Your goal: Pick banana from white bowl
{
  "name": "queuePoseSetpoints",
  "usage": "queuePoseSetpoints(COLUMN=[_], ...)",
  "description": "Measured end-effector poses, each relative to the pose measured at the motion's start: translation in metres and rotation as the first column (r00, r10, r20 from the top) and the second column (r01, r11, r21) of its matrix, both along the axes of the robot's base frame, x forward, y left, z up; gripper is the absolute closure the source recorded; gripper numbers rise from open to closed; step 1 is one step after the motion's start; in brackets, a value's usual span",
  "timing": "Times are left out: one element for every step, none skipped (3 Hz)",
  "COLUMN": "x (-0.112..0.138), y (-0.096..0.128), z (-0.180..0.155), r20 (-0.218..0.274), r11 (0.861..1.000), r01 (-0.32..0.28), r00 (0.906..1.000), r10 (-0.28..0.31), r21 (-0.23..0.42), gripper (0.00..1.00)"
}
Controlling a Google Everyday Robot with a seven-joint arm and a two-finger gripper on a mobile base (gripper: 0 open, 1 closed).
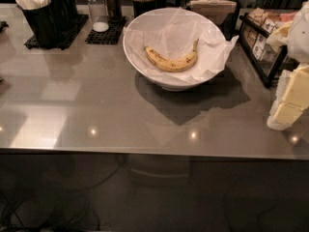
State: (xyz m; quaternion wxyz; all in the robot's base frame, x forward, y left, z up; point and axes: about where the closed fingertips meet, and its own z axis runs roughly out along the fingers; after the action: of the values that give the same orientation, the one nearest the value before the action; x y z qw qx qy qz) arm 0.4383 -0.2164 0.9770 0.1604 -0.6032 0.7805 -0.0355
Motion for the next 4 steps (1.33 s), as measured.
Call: queuePoseSetpoints(x=[0.0,0.006,0.037,0.084], y=[0.0,0.003,0.026,0.063], z=[0.0,0.003,0.005,0.001], r20=[0.0,0.007,0.01,-0.012], r11=[1.0,1.0,0.991,0.959], r01=[0.0,0.002,-0.086,-0.182], r00=[1.0,1.0,0.9963,0.9818], r10=[0.0,-0.002,0.085,0.189], r21=[0.0,0.019,0.101,0.217], gripper=[0.0,0.0,0.0,0.0])
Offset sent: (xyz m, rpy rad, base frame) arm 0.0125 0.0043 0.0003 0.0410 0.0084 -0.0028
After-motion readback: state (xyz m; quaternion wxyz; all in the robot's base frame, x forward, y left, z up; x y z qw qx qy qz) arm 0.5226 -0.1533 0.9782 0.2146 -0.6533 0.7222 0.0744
